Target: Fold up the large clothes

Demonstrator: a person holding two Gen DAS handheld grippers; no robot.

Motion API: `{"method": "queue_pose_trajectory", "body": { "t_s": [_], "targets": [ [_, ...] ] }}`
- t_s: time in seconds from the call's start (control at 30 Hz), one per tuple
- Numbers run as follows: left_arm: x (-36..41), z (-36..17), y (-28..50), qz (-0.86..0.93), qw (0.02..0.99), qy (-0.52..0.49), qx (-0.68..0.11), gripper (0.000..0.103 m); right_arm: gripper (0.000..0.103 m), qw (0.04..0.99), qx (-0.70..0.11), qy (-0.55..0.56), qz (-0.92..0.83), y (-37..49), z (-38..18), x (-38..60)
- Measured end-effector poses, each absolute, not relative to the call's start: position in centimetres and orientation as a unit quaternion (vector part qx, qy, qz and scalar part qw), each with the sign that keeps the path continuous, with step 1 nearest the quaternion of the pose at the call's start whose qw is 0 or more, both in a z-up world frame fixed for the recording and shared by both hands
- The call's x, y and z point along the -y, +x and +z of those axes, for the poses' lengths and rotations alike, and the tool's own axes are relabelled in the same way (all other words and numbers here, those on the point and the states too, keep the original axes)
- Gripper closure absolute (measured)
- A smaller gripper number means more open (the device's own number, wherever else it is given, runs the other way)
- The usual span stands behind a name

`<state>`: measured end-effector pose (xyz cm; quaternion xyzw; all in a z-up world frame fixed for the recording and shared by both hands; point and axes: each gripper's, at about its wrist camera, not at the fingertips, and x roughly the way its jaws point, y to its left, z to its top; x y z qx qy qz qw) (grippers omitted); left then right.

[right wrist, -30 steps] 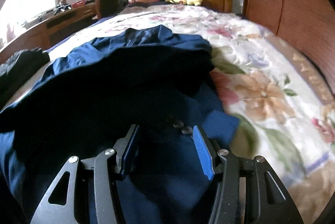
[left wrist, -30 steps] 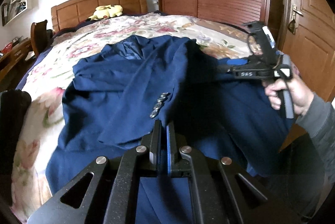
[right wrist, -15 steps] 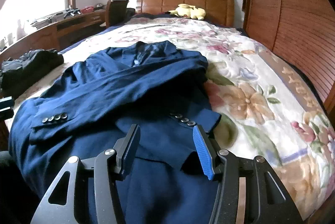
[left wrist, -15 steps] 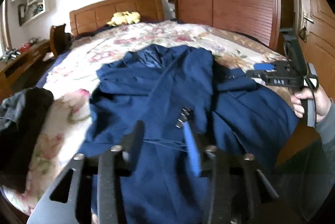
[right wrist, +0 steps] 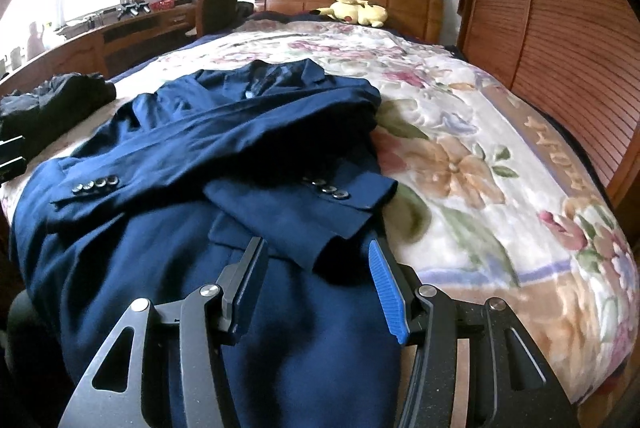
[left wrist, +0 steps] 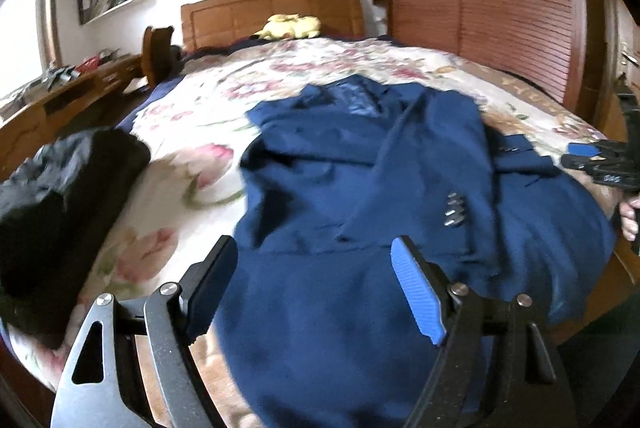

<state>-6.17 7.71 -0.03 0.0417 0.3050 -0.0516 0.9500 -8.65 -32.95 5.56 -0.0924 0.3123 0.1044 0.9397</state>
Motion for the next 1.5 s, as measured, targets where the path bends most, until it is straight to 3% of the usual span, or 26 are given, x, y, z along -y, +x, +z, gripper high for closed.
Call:
{"method": "queue_pose_trajectory", "body": {
  "t_s": [0.1,0.7,1.1,1.23,1.5],
  "targets": [
    [-9.2,-1.3,-6.1,-0.036,0.947,0.034,-0.317,0.023,0.034,0.938,-0.318,-0.083,0.108,-8.0,5.5,33.2],
    [-13.0,-4.7,-7.2,-0.044,0.94,0.016,-0.339,0.023,0.034,0.923,-0.369,-0.084,0.063,-7.6,3.1,32.9],
    [-12.5,-4.8,-9.4,-0.07,0.942,0.018,-0.328,0.052,0.034,0.92,-0.377,-0.08,0.075,-9.4,2.4,34.9],
    [-12.2,-5.0,-9.4,-0.069,0.942,0.021,-0.328,0.052,0.034,0.919,-0.375,-0.081,0.089,-10.1,2.3,35.2],
    [-12.3,-5.1,-9.4,-0.08,0.942,0.015,-0.327,0.064,0.059,0.913,-0.378,-0.08,0.129,-11.4,2.3,34.9]
  ]
}}
